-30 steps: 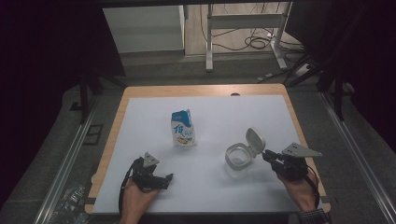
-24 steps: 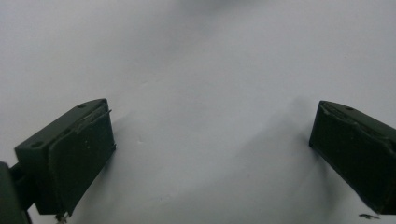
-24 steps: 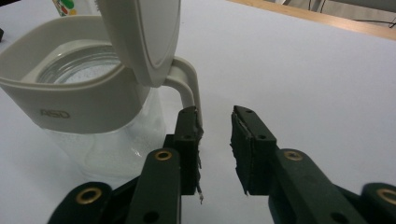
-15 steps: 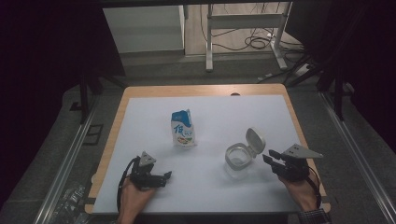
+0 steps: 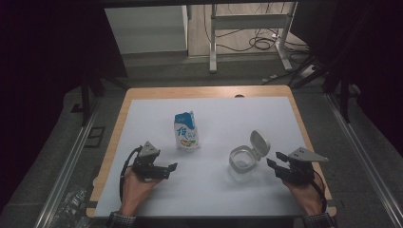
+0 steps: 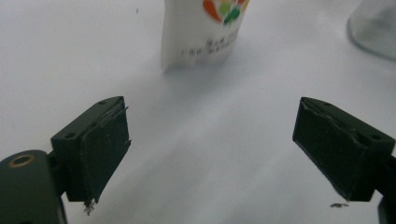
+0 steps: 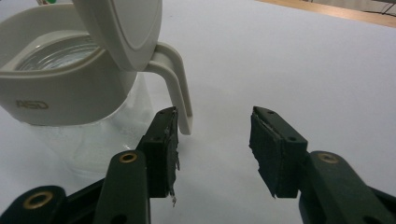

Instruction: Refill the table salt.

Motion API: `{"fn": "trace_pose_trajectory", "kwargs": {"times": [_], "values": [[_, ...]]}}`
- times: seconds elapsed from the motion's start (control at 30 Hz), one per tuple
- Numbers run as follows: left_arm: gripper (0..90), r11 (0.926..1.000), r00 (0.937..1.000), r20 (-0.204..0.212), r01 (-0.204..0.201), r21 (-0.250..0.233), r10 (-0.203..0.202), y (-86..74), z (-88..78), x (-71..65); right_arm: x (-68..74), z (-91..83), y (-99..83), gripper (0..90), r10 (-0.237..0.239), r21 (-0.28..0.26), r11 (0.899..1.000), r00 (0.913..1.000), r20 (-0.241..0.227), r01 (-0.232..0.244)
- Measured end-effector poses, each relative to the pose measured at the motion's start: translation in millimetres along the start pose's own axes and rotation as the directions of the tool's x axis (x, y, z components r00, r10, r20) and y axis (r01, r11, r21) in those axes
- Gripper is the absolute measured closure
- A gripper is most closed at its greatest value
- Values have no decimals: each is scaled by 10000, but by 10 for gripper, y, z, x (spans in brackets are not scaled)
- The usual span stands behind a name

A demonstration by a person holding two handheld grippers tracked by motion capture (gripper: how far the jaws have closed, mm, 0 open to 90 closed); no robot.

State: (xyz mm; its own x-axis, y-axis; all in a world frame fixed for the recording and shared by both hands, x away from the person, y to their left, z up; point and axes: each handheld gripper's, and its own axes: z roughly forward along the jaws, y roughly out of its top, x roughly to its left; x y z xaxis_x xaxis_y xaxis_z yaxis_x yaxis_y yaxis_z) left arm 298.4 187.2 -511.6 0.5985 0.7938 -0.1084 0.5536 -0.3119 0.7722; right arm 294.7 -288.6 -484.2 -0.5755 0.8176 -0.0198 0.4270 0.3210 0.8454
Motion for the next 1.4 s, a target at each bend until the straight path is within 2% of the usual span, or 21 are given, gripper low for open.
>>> {"fn": "trace_pose_trajectory", "kwargs": {"times": [0.1,0.4,0.63,0.8,0.93,1.1,1.23,1.4], "values": [[144,9993,9994,-64,-337,-166,336,106,2,31,-2,1,-5,507,42,-13,10000,10000,6,-42],[252,9953,9966,67,-821,-519,825,365,0,114,18,34,-20,493,-54,178,9998,9999,-101,56],[332,9930,9964,355,-737,-923,773,572,-1,200,34,54,-29,491,-204,288,9994,9997,-128,208],[387,9913,9944,535,-853,-1005,910,730,11,228,40,66,-34,486,-256,318,9991,9995,-204,263],[428,9894,9918,550,-1100,-952,1156,831,34,254,47,72,-36,482,-317,350,9989,9993,-203,324],[465,9875,9873,890,-1228,-986,1317,923,74,313,45,76,-39,479,-359,384,9986,9991,-239,368],[521,9847,9823,1320,-1154,-1308,1327,959,87,354,48,82,-43,472,-383,389,9985,9990,-220,392],[589,9757,9735,1639,-1302,-1763,1595,980,135,403,50,83,-45,466,-500,374,9980,9986,-153,505]]}}
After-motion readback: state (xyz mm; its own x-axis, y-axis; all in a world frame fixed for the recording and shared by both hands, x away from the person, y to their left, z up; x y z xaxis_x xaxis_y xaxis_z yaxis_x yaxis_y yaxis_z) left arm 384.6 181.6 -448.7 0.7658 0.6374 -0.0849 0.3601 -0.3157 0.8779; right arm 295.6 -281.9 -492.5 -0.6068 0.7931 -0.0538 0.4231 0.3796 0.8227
